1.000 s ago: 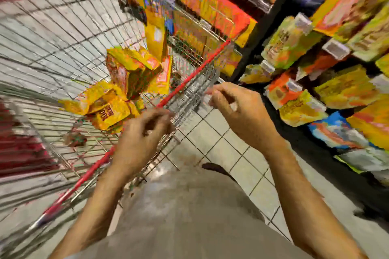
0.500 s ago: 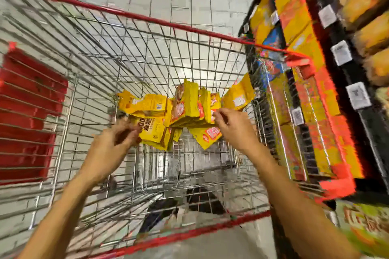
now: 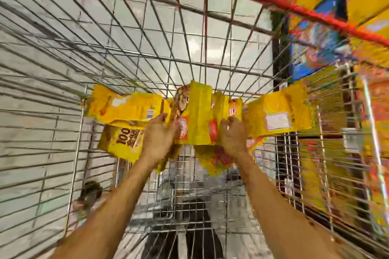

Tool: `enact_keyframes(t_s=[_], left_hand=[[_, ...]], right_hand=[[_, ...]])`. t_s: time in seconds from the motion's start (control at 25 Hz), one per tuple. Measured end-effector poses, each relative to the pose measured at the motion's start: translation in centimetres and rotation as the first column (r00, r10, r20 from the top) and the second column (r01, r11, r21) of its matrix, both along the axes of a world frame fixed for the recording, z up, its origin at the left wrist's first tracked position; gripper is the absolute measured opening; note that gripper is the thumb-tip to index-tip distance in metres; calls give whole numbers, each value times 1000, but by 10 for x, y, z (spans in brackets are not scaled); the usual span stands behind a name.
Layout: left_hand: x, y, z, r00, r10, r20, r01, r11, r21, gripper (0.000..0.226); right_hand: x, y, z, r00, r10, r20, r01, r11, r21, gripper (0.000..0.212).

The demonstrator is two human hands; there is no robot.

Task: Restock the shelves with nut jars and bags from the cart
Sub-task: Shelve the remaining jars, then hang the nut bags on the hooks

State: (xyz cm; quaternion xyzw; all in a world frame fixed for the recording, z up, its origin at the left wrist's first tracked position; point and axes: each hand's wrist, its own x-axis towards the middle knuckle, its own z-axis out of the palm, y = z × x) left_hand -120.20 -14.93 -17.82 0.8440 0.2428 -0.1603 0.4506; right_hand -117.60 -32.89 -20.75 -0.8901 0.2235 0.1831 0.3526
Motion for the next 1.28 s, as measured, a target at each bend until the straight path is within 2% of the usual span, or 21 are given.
enact_keyframes(t_s=[0.08, 0.16, 0.2, 0.28, 0.36, 0.44, 0.52, 0.6, 0.76, 0.88, 0.96, 1.04, 1.08, 1.12, 1.16, 1.2, 1.24, 1.28], left_hand=[[25, -14, -24, 998, 35, -44, -38, 998, -59, 62], [39, -29, -38, 1000, -1, 8, 2, 976, -216, 76], [39, -35, -43, 999, -9, 38, 19, 958, -287, 80], [30, -38, -48, 998, -5, 64, 25, 949, -313, 88], [13, -24, -50, 999, -40, 26, 45, 960, -278, 97], [-12, -12, -46, 991, -123, -61, 102, 958, -269, 106], [-33, -12, -36, 965, -226, -132, 187, 948, -257, 108], [-43, -19, -24, 962, -212, -171, 166, 954, -248, 108], [-51, -14, 22, 988, -141, -60, 111, 929, -353, 88], [-55, 5, 58, 994, -96, -59, 56, 877, -478, 90], [-56, 22, 72, 983, -184, 22, 175, 885, -432, 93], [-64, 41, 66, 898, -400, 184, 427, 892, -148, 86], [-69, 50, 56, 819, -526, 228, 533, 845, 35, 88], [-76, 59, 41, 720, -667, 194, 632, 745, 213, 90], [-83, 67, 25, 605, -793, 66, 728, 585, 357, 93], [-91, 74, 6, 488, -865, -118, 811, 399, 428, 93], [-100, 78, -14, 372, -882, -291, 874, 226, 430, 90], [-111, 81, -33, 267, -875, -404, 915, 99, 390, 83]], right_hand=[[5, 0, -24, 994, 102, -23, -103, 994, -40, 39], [2, 7, -35, 978, 205, -45, -210, 965, -156, 44], [-1, 11, -37, 984, 178, -21, -179, 969, -168, 47], [-5, 15, -40, 999, 44, 5, -43, 996, -82, 60], [-13, 15, -38, 1000, -2, 14, 1, 999, 52, 69], [-31, 14, -33, 995, -100, -27, 104, 955, 278, 70], [-51, 18, -21, 959, -212, -189, 277, 846, 455, 77], [-65, 21, -13, 940, -234, -249, 330, 810, 485, 78], [-69, 17, 32, 952, -285, -111, 301, 804, 513, 76], [-73, 6, 64, 946, -302, -121, 321, 808, 494, 82], [-83, -6, 74, 961, -246, -122, 274, 829, 487, 76], [-97, -16, 66, 984, -128, -122, 173, 837, 519, 72], [-104, -19, 58, 991, -47, -125, 107, 841, 530, 73], [-113, -22, 46, 988, 33, -150, 51, 848, 528, 76], [-119, -23, 33, 975, 119, -187, -6, 857, 515, 81], [-125, -24, 21, 955, 193, -224, -61, 869, 490, 86], [-129, -25, 7, 933, 244, -265, -109, 892, 438, 86], [-134, -27, -6, 916, 271, -297, -154, 918, 365, 78]])
